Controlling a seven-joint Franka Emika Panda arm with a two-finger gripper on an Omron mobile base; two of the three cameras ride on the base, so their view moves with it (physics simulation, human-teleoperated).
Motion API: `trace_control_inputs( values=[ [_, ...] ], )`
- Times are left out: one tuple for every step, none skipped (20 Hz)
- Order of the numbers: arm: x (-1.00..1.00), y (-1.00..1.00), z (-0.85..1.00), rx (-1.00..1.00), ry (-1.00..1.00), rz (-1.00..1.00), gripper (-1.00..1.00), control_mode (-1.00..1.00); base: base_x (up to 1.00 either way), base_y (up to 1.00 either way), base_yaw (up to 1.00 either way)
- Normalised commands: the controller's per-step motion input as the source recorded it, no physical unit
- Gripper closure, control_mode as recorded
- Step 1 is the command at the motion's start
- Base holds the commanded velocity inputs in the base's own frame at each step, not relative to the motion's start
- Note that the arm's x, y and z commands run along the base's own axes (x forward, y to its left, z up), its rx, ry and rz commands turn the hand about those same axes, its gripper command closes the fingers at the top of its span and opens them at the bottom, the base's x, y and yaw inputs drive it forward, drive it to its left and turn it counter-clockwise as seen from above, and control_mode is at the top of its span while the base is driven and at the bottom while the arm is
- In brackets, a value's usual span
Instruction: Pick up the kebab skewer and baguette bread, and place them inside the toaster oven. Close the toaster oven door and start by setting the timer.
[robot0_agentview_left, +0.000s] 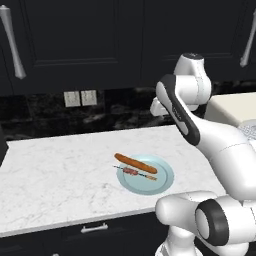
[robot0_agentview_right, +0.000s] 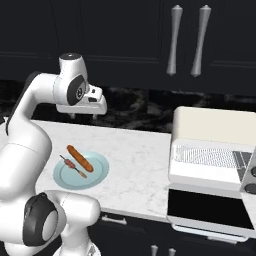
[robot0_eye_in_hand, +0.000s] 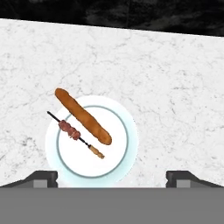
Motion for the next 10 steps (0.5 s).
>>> trace_control_inputs(
  values=[
    [0.00,0.00,0.00,0.00,0.00,0.00,-1.00,1.00,0.00,-0.50,0.00],
    [0.00,0.00,0.00,0.00,0.00,0.00,-1.00,1.00,0.00,-0.46,0.00],
    [0.00,0.00,0.00,0.00,0.00,0.00,-1.00,1.00,0.00,-0.46,0.00],
    [0.00,0.00,0.00,0.00,0.00,0.00,-1.00,1.00,0.00,-0.44,0.00],
    [0.00,0.00,0.00,0.00,0.00,0.00,-1.00,1.00,0.00,-0.41,0.00],
    [0.00,0.00,0.00,0.00,0.00,0.00,-1.00,1.00,0.00,-0.42,0.00],
    [0.00,0.00,0.00,0.00,0.00,0.00,-1.00,1.00,0.00,-0.41,0.00],
    [0.00,0.00,0.00,0.00,0.00,0.00,-1.00,1.00,0.00,-0.41,0.00],
    [0.00,0.00,0.00,0.00,0.00,0.00,-1.00,1.00,0.00,-0.39,0.00],
    [0.00,0.00,0.00,0.00,0.00,0.00,-1.00,1.00,0.00,-0.39,0.00]
  ],
)
